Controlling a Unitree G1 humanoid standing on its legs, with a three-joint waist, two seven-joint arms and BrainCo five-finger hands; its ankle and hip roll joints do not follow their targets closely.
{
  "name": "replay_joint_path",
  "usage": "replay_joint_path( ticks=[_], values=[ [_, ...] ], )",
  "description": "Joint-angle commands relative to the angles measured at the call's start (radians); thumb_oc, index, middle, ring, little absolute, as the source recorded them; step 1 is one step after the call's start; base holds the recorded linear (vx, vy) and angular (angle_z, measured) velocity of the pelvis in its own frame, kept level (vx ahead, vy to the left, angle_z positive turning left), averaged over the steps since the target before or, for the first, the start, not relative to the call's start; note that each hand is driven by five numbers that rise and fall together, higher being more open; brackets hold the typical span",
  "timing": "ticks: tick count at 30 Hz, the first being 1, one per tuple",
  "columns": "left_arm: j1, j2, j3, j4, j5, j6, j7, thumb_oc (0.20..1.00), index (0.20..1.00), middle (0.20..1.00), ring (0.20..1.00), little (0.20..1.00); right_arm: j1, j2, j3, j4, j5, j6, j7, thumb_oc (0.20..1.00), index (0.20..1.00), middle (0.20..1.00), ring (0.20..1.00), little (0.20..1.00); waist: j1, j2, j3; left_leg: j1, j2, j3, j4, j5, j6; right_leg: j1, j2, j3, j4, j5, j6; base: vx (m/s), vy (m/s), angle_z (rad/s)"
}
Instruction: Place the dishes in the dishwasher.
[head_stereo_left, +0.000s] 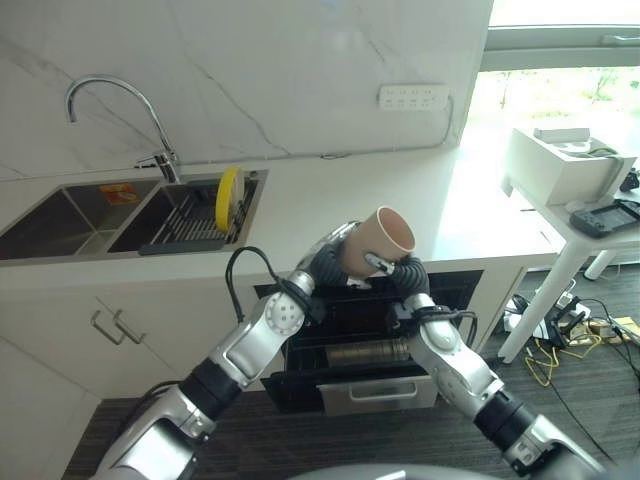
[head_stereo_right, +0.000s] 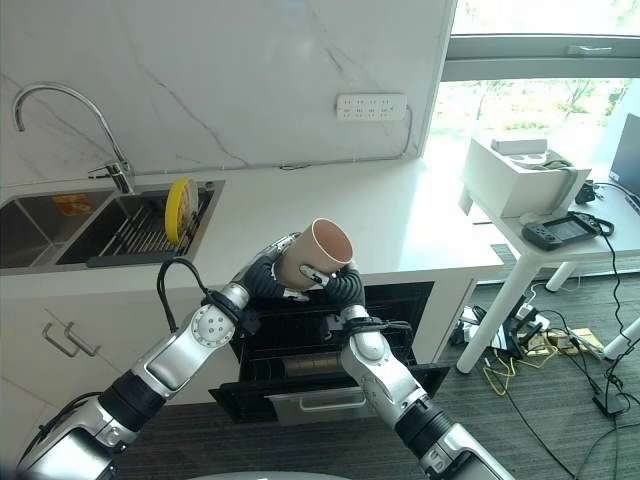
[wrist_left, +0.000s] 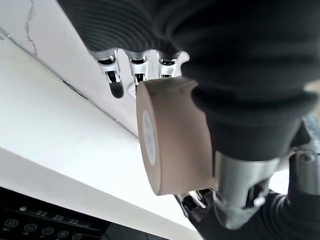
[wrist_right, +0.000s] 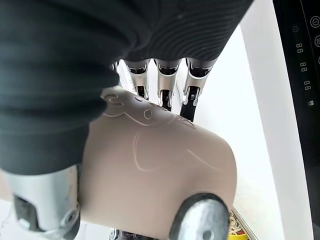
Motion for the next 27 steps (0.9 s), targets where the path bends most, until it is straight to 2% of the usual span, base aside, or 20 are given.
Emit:
replay_joint_path(
  ticks=[1, 12, 16, 23, 27],
  values=[
    [-0.056, -0.015, -0.159, 0.043, 0.029, -0.048, 0.013, 1.000, 1.000, 1.000, 1.000, 1.000, -0.220, 0.091, -0.072, -0.120, -0.036, -0.154, 0.009, 0.200, 0.200, 0.200, 0.200, 0.200, 0.003, -0.029, 0.025, 0.068, 0.022, -0.007, 0.004, -0.123, -0.002, -0.029, -0.059, -0.029, 0.025, -0.022, 0.038, 0.00, 0.000, 0.00],
    [0.012, 0.005, -0.080, 0.073, 0.057, -0.090, 0.101, 1.000, 1.000, 1.000, 1.000, 1.000, -0.109, 0.078, -0.157, -0.074, -0.013, -0.239, -0.022, 0.200, 0.200, 0.200, 0.200, 0.200, 0.002, -0.027, 0.026, 0.067, 0.025, -0.005, 0.004, -0.122, -0.002, -0.028, -0.060, -0.038, 0.027, -0.019, 0.035, 0.00, 0.000, 0.00],
    [0.017, 0.007, -0.072, 0.080, 0.062, -0.094, 0.110, 1.000, 1.000, 1.000, 1.000, 1.000, -0.100, 0.080, -0.184, -0.051, -0.001, -0.269, 0.001, 0.200, 0.200, 0.200, 0.200, 0.200, 0.003, -0.026, 0.029, 0.067, 0.022, -0.011, 0.004, -0.125, -0.001, -0.026, -0.058, -0.038, 0.028, -0.021, 0.033, 0.00, -0.001, 0.01],
    [0.033, 0.011, -0.050, 0.075, 0.075, -0.100, 0.123, 1.000, 1.000, 1.000, 1.000, 1.000, -0.071, 0.076, -0.180, -0.066, 0.021, -0.259, 0.023, 0.200, 0.200, 0.200, 0.200, 0.200, 0.003, -0.028, 0.030, 0.068, 0.021, -0.011, 0.004, -0.125, 0.000, -0.027, -0.057, -0.038, 0.029, -0.022, 0.033, 0.00, -0.001, 0.01],
    [0.031, 0.008, -0.056, 0.093, 0.071, -0.093, 0.122, 1.000, 1.000, 1.000, 1.000, 1.000, -0.073, 0.082, -0.179, -0.063, 0.025, -0.290, 0.023, 0.200, 0.200, 0.200, 0.200, 0.200, 0.003, -0.027, 0.032, 0.067, 0.022, -0.010, 0.004, -0.123, -0.001, -0.029, -0.058, -0.040, 0.031, -0.022, 0.033, 0.00, 0.000, 0.00]
  ],
)
